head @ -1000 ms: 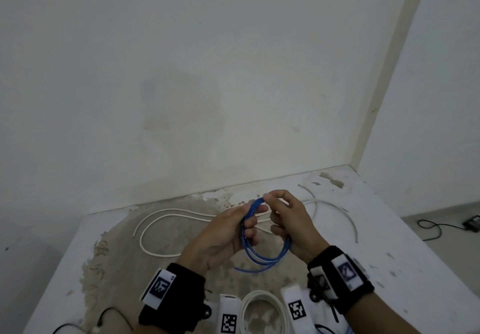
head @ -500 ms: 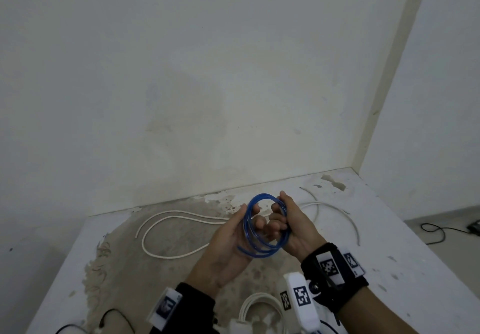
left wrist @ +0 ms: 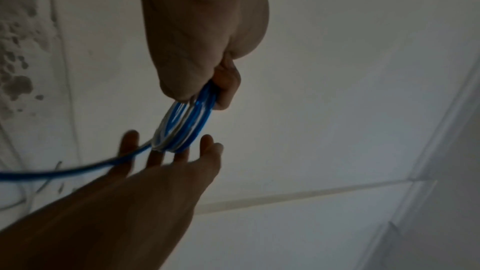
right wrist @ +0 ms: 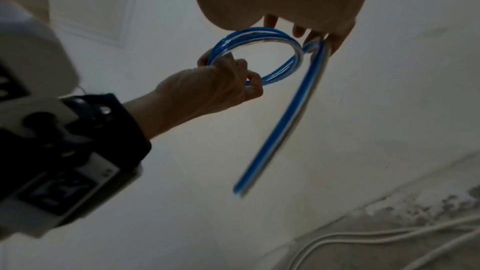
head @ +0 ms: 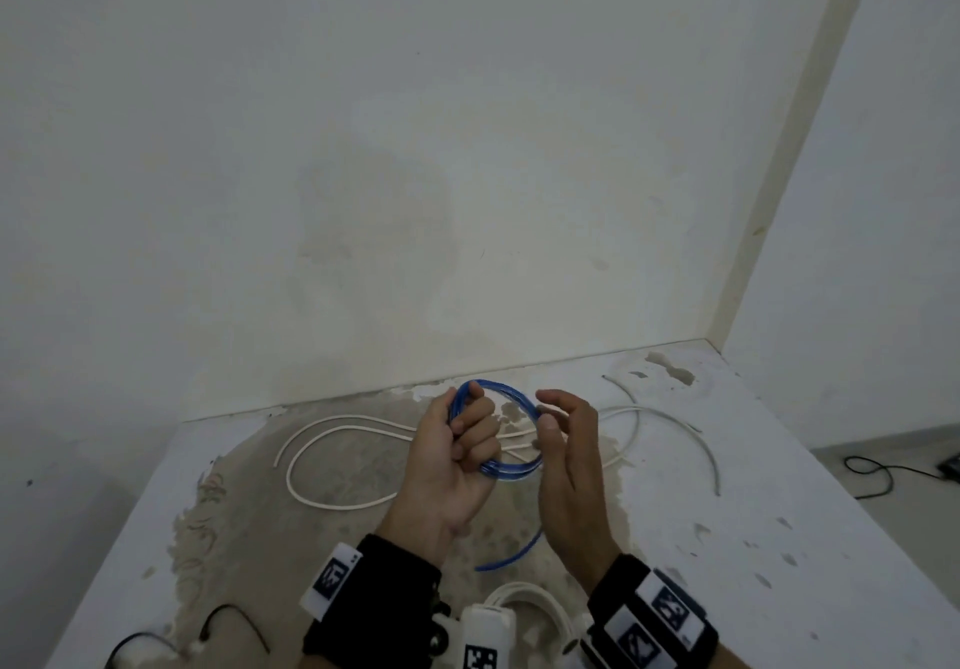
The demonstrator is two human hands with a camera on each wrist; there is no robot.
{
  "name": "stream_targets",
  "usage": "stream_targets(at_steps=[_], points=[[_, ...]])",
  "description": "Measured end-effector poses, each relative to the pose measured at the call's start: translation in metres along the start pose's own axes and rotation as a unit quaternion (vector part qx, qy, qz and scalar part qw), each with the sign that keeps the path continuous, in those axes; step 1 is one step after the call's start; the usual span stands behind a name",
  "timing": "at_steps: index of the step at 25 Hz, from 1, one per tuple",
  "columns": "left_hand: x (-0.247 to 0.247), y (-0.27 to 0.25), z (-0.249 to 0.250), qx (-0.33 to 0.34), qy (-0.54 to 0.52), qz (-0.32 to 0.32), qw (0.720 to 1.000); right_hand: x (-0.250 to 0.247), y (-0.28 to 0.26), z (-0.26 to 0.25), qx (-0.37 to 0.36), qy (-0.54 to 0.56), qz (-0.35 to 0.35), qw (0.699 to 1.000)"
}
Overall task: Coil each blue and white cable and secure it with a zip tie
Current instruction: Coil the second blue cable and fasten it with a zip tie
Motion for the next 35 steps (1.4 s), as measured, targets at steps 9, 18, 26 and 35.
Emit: stream_targets(at_steps=[9,18,26,35], points=[[-0.011,-0.007,0.028,0.073,0.136,0.019,0.988,-0.027,0.013,0.005,0.151,0.013,-0.134,0.979],[-0.018,-0.032,0.014,-0.091,0.442,0.009,0.892,-0.082,0.062,0.012,0.158,0.030,0.004,0.987],[-0.006,-0.021,0.014,0.003,0.140,-0.019,0.990,-0.077,0.032,0.001,0.161,-0.101,-0.243,0.951],[-0.005,-0.019,0.001,0.069,0.067,0.005,0.995,-0.058,-0.011,-0.009,-0.023,-0.144,-0.408,0.901]])
Point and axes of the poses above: each hand's wrist, its own y-axis towards the middle knuckle, its own x-axis out of the palm, z = x × y, the point moved 3 cm from there along y, towards the middle knuckle, and after that the axes turned 5 degrees about y, right-handed, at the moved point
